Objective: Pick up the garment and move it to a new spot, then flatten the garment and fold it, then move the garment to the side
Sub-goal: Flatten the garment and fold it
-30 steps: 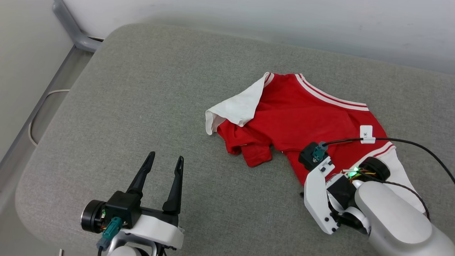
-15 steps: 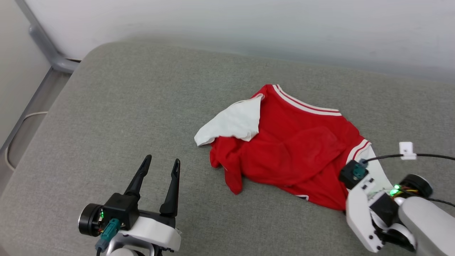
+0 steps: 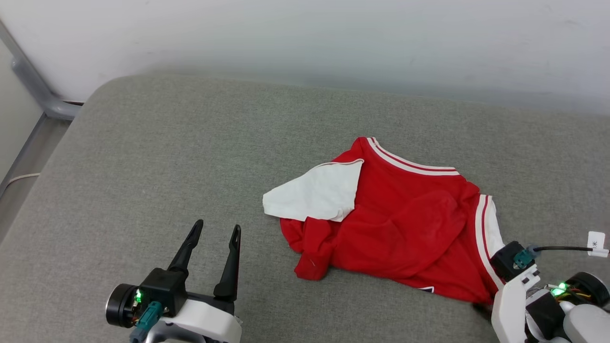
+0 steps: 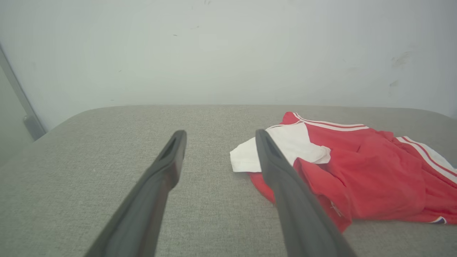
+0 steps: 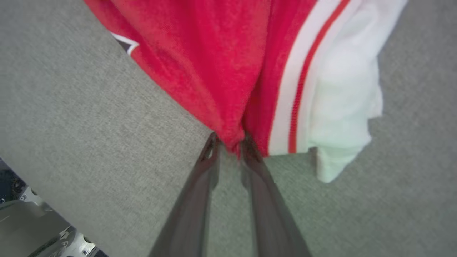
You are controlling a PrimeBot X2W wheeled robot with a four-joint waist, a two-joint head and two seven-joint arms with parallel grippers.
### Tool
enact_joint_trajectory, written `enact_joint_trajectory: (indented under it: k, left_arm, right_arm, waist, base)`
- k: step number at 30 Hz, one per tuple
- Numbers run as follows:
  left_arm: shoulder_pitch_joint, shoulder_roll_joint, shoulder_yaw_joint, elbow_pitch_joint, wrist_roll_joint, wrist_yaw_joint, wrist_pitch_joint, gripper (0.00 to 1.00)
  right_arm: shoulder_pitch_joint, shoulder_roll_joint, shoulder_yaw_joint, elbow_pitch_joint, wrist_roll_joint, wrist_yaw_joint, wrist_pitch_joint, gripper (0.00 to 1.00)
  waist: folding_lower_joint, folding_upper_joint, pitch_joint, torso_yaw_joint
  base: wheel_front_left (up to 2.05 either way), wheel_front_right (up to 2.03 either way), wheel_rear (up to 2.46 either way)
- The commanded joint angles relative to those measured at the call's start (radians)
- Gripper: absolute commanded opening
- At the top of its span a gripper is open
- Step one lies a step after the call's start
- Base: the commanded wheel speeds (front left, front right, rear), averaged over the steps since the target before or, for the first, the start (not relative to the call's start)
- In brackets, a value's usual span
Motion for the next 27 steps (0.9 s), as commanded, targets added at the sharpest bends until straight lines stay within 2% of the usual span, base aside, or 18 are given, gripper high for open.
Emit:
enact_joint_trajectory:
  k: [1, 13, 19, 23, 27]
  left_arm:
    - [0.003, -0.001, 0.001, 0.0, 0.004, -0.001, -0.003, 1.0]
    - [0.011, 0.002, -0.003, -0.017, -0.008, -0.001, -0.003, 1.0]
    - [0.006, 0.002, -0.025, -0.025, -0.031, -0.001, -0.003, 1.0]
    - [0.0, 0.006, -0.052, -0.014, -0.051, -0.001, -0.003, 1.0]
    - [-0.048, 0.04, -0.107, 0.025, -0.089, -0.001, 0.0, 1.0]
  right_arm:
    - [0.023, 0.015, -0.008, 0.005, -0.008, -0.002, -0.017, 1.0]
    - [0.114, 0.136, -0.259, -0.125, -0.04, -0.002, -0.396, 1.0]
    - [0.18, 0.235, -0.401, -0.169, -0.109, -0.002, -0.585, 1.0]
    - [0.207, 0.316, -0.456, -0.175, -0.158, -0.001, -0.654, 1.0]
    - [0.205, 0.368, -0.479, -0.183, -0.186, -0.001, -0.662, 1.0]
  waist:
    - [0.0, 0.0, -0.002, -0.008]
    - [0.0, 0.0, -0.037, -0.088]
    - [0.0, 0.0, -0.037, -0.112]
    - [0.0, 0.0, -0.028, -0.131]
    - [0.0, 0.0, -0.012, -0.154]
  base:
    - [0.0, 0.0, 0.0]
    - [0.0, 0.0, 0.0]
    - [0.0, 0.0, 0.0]
    - [0.0, 0.0, 0.0]
    - [0.0, 0.0, 0.0]
